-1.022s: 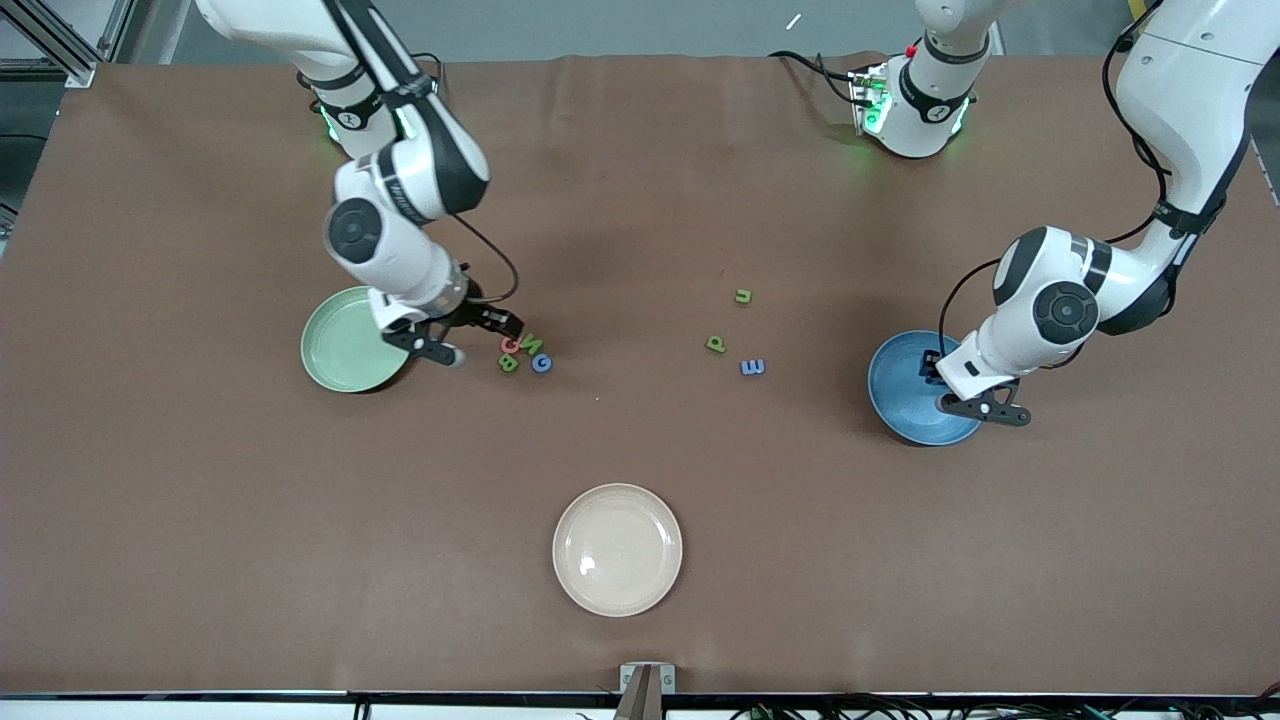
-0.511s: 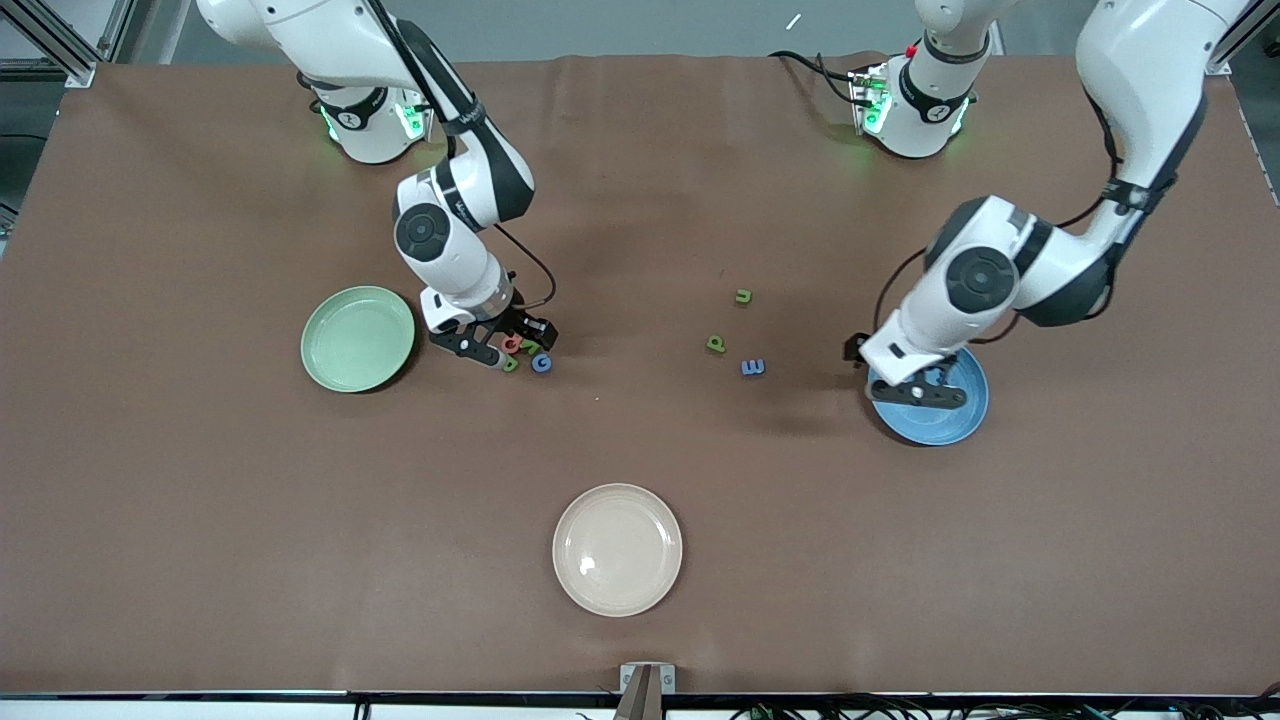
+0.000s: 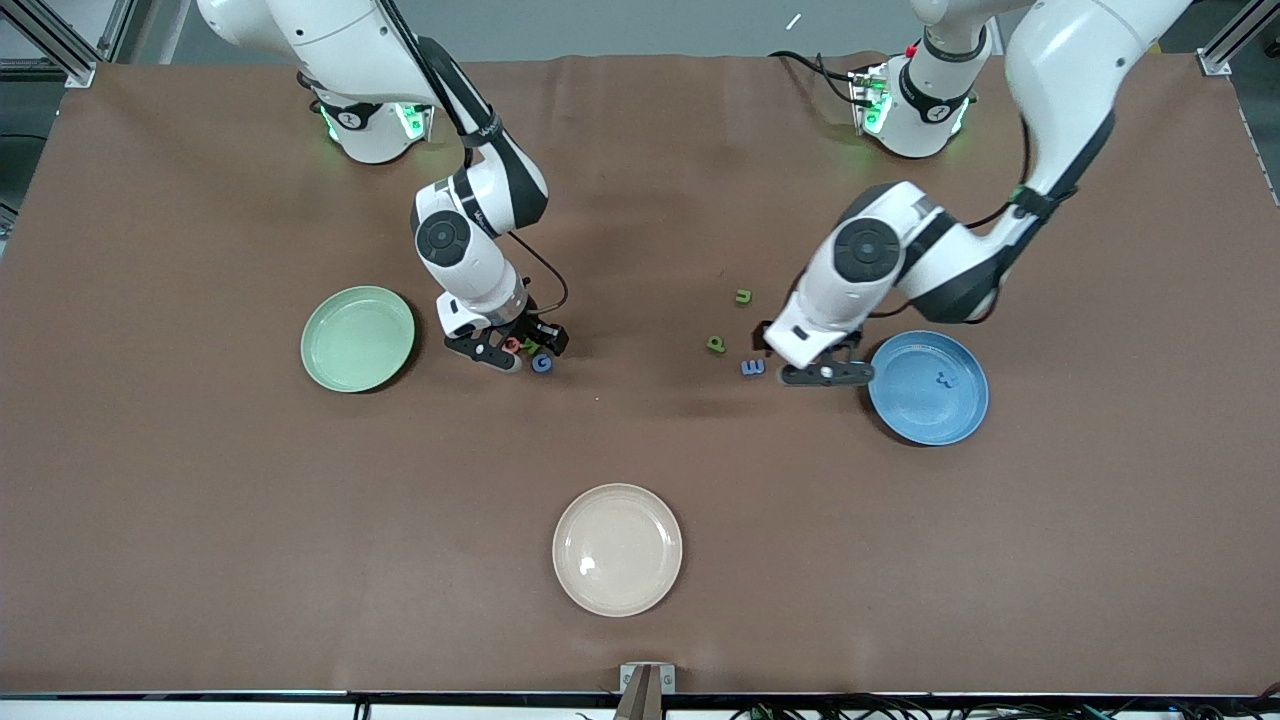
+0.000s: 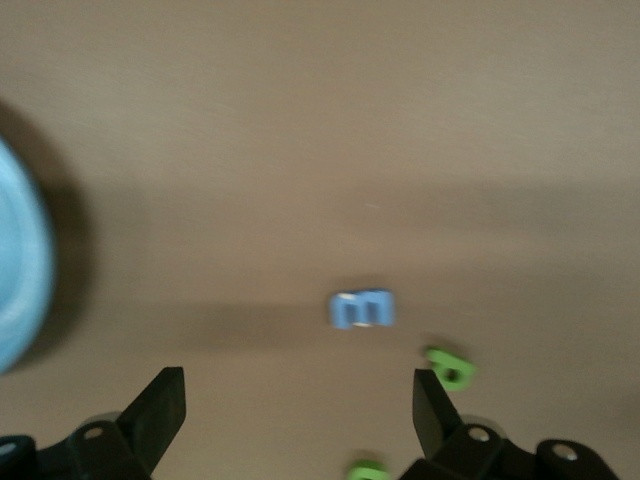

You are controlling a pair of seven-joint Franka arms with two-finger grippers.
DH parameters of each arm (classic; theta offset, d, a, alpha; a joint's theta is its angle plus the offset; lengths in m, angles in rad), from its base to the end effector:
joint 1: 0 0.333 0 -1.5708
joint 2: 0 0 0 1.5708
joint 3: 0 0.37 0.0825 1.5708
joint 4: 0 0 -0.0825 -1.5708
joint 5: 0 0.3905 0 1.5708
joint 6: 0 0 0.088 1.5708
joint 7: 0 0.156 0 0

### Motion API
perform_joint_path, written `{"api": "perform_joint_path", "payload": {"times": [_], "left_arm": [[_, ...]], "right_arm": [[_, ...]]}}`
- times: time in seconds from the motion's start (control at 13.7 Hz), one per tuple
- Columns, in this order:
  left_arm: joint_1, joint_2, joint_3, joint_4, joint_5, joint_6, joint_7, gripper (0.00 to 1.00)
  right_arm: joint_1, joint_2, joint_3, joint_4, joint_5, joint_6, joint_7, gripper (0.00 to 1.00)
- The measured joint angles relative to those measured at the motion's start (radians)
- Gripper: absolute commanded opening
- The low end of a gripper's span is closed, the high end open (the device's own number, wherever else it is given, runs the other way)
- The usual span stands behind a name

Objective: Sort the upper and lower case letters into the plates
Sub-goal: 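Grasp the blue m with the left gripper while the right gripper grasps G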

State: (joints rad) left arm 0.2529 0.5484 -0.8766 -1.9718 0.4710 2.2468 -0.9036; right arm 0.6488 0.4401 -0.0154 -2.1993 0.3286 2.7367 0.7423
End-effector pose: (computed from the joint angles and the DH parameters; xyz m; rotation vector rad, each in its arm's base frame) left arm 0.5377 -0.3206 0.2679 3.1177 0.0543 -0.0920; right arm 0.4829 0.3467 0.1829 -2.9138 0.5956 0.0181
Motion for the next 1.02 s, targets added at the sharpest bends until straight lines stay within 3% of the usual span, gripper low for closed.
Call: {"api": "perform_joint_path", "payload": {"times": [0.15,0.44,1.02], "left_arm": [[-0.089,0.038,0.042,0.042,0.000,0.000,-0.076,1.00],[-0.285,0.076,0.201,0.077,0.003,0.018,-0.166,1.00],[-0.282,0.145,0.249,0.074,0.108,0.121,-0.213,0.99]], "right_arm": [[0.026,0.011,-0.021,0.004,0.000,0.001,0.001,0.66],[0.083,0.013,-0.071,0.006,0.000,0.001,0.003,0.66],[0.110,0.039,-0.074,0.051,-0.001,0.002,0.136,0.66]]}}
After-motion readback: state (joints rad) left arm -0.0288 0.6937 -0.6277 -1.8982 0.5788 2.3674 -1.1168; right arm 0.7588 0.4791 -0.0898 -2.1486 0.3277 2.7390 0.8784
